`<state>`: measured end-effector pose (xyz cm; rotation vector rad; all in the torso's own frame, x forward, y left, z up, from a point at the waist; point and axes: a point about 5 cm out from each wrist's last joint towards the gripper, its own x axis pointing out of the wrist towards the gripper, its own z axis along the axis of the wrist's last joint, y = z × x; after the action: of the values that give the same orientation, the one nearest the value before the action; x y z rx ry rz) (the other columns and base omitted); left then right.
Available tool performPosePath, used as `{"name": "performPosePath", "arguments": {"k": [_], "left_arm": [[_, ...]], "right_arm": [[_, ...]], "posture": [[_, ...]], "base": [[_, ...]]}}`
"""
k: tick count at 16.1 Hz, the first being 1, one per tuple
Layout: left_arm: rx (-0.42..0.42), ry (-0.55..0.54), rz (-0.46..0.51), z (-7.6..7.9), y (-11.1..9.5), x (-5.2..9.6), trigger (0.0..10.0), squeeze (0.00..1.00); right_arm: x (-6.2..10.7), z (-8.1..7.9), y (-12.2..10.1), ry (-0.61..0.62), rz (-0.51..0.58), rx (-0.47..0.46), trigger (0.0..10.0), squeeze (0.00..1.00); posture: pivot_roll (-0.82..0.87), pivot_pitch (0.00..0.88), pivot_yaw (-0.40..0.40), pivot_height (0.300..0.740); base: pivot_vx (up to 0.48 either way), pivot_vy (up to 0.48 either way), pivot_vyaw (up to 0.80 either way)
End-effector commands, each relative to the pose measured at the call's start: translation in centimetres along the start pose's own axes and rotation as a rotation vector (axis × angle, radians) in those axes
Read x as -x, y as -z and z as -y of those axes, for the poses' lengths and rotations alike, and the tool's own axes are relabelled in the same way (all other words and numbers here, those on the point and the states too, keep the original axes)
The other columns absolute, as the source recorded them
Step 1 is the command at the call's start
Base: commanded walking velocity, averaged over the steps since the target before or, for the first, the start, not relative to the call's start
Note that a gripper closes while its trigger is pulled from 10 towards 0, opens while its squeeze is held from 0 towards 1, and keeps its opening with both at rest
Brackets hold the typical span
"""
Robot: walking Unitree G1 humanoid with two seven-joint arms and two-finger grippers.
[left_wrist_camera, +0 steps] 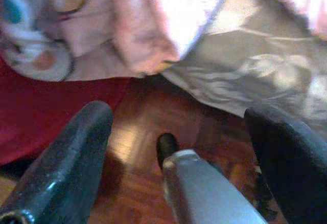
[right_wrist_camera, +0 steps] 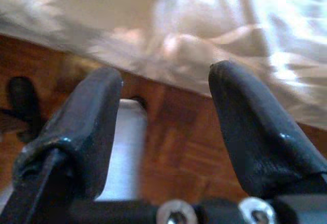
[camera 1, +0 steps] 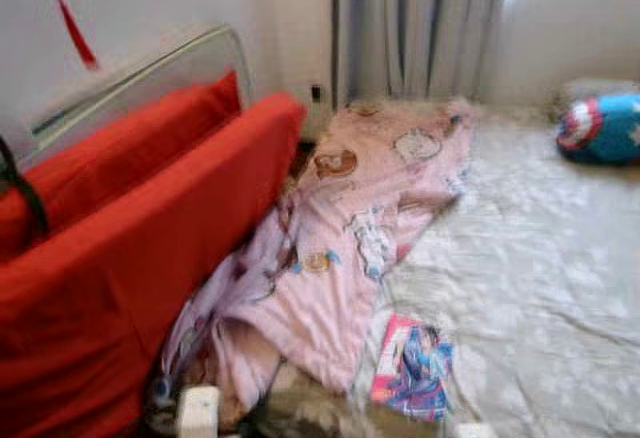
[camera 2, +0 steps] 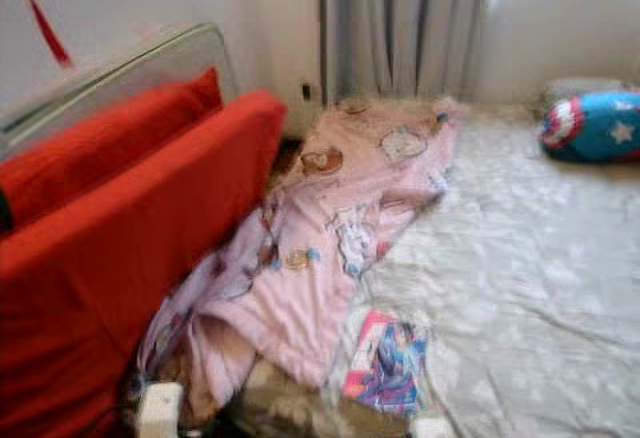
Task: Clean up the room
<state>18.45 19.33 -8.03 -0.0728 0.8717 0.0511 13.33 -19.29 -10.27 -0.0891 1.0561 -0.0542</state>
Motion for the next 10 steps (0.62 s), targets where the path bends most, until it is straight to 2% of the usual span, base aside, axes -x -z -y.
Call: {"name": "performPosePath", "arguments": {"k": [1, 5, 6, 9, 10], "left_arm": [[0.003, -0.042, -0.018, -1.6, 0.4, 0.3, 10.0, 0.0], [0.001, -0.044, -0.001, -1.6, 0.3, 0.3, 10.0, 0.0], [0.0, -0.04, 0.015, -1.5, 0.2, 0.3, 10.0, 0.0], [0.007, -0.023, 0.072, -1.4, -0.3, 0.4, 10.0, 0.0], [0.006, -0.016, 0.106, -1.4, -0.5, 0.4, 10.0, 0.0]], "right_arm": [[-0.2, -1.5, -1.1, -0.039, 0.033, 0.0, 10.0, 0.0], [-0.3, -1.5, -1.6, -0.041, 0.057, -0.001, 10.0, 0.0], [-0.3, -1.6, -2.5, -0.043, 0.092, -0.001, 10.0, 0.0], [-0.4, -1.4, -6.8, -0.032, 0.277, -0.076, 10.0, 0.0], [-0.1, -1.2, -9.7, -0.024, 0.415, -0.095, 10.0, 0.0]], "posture": [[-0.07, 0.0, 0.028, 0.74], [-0.06, 0.0, 0.024, 0.74], [-0.06, 0.0, 0.022, 0.74], [-0.06, 0.0, 0.021, 0.74], [-0.07, 0.0, 0.022, 0.74]], "base": [[0.0, 0.0, 0.0], [0.0, 0.0, 0.0], [0.0, 0.0, 0.0], [0.0, 0.0, 0.0], [0.0, 0.0, 0.0]]}}
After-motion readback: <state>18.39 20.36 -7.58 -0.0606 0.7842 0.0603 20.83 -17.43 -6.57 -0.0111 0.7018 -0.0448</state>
